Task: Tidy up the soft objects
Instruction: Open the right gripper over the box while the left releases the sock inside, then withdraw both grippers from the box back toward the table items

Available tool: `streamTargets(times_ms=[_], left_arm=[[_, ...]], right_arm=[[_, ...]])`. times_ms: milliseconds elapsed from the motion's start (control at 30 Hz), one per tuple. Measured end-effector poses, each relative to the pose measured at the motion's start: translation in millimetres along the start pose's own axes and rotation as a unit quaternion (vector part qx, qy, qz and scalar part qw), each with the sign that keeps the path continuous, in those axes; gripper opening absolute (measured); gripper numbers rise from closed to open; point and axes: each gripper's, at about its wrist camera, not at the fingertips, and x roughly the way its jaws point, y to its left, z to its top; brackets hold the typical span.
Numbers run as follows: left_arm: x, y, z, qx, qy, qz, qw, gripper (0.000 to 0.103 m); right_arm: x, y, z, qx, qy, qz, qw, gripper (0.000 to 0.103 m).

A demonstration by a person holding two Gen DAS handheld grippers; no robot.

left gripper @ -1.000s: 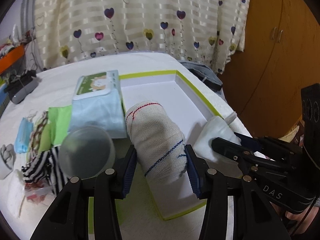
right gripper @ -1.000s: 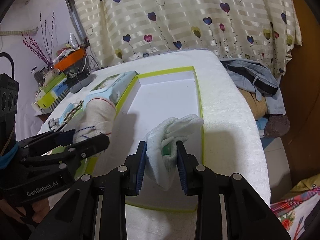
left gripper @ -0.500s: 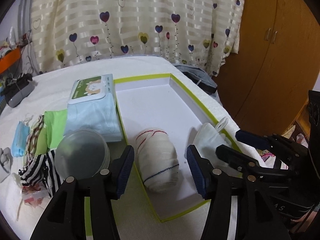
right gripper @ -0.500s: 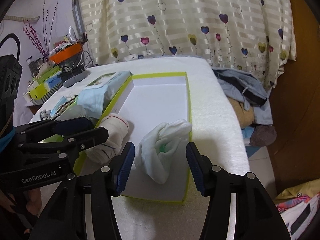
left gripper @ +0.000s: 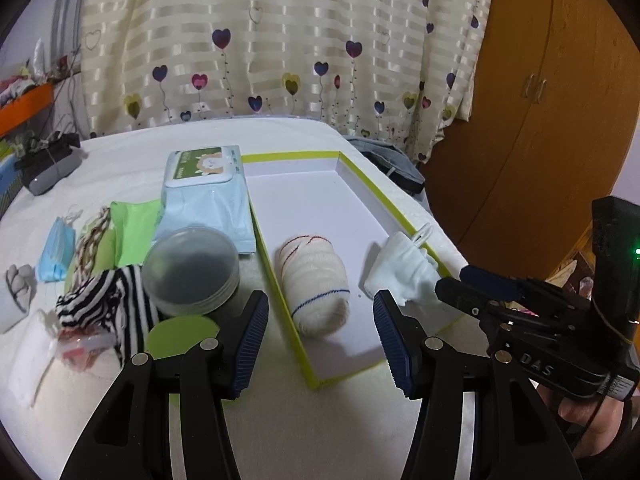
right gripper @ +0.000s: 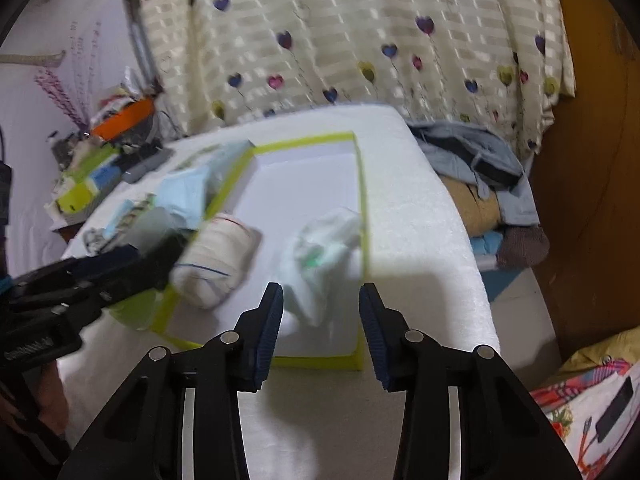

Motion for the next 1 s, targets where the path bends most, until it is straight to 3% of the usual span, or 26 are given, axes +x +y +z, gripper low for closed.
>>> streamTargets(times_ms=[67,267,333,700,900,1000], left_arm=[[-8,2,-3,-0.002,-0.007,0.009,0.9999,0.054],[-25,18,-12,-0.013,-0.013,0.037,0.9991,0.054],[-28,25,-16,-0.018,-0.011,0.043,0.9989,0.054],[-41,51,-32,-0.049,-0.012,0.064,0.9967,0.054],[-50,58,-40,-0.054,-0.013,0.089,0.9945,0.054],[-58,62,-44,-0.056,-0.019,0.101,0.9931,0.054]], right_arm=[[-3,13,-1,-0.021,-0.004,0.011,1.000,0.041],[26,51,-8,-0.078,0.044,0.043,0.995,0.040],[36,58,-11,-0.088,0.065,0.041,0.993,0.040],[22,67,-22,-0.109,0.094,0.026,0.989,0.040],[1,72,-21,-0.098,0.063,0.007,0.993,0.041],[-15,80,-18,-0.096,0.029,0.009,0.995,0.052]])
